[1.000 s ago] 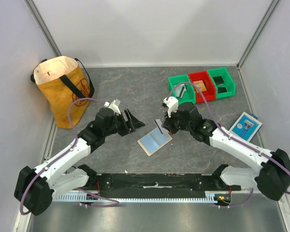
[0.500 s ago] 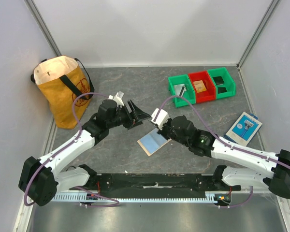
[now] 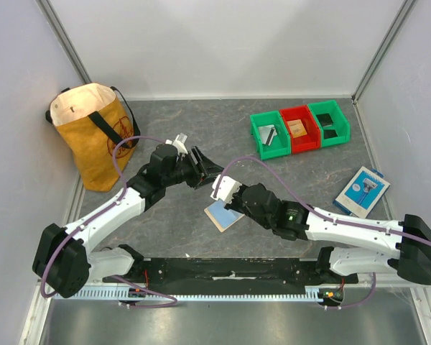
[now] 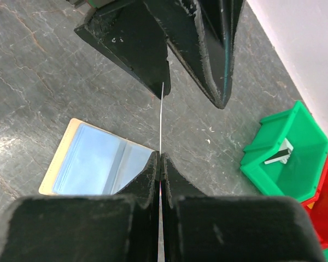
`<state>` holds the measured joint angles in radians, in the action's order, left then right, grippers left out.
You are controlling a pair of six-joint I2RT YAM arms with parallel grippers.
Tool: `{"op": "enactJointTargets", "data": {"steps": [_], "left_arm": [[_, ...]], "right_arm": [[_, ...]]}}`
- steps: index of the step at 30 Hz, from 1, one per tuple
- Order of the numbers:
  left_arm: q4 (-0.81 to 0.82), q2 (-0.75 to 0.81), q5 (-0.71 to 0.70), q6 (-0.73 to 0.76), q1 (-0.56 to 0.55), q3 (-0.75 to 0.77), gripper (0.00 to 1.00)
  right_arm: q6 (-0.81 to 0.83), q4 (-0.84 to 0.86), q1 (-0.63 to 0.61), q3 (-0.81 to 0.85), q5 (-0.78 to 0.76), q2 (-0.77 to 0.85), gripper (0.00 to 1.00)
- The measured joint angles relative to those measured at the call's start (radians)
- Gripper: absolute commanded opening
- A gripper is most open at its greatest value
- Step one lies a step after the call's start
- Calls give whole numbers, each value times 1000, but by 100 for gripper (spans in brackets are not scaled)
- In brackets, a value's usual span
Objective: Take the credit cards out of the card holder
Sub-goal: Place the credit card in the storage box.
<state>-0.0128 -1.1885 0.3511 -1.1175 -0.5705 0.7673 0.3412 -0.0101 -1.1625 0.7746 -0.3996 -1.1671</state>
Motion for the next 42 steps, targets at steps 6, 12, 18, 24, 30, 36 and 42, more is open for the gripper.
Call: {"op": "enactJointTargets", "data": {"steps": [6,12,18,24,30,36,42], "left_arm": [[16,0,3,-2,3,-8,53],[35,0,3,-21,8,-40,35],[73,-11,17,-55,8,-47,6],[117,-13,22,-100,9,-70,2],[200,-4,27,-156,7,-127,2],[368,43,-21,-231,9,-237,2],[610,76,-86,-324,9,-376,2]], "right_arm": [[37,20,-27,0,-56,-16,0],[76,27,-63,0,-107,-39,0],[127,54,-109,0,-177,-74,0],[141,70,-128,-1,-224,-87,34],[43,112,-82,-13,-175,-62,59],[-233,166,79,-94,-2,66,77],[-608,293,265,-296,98,267,87]]}}
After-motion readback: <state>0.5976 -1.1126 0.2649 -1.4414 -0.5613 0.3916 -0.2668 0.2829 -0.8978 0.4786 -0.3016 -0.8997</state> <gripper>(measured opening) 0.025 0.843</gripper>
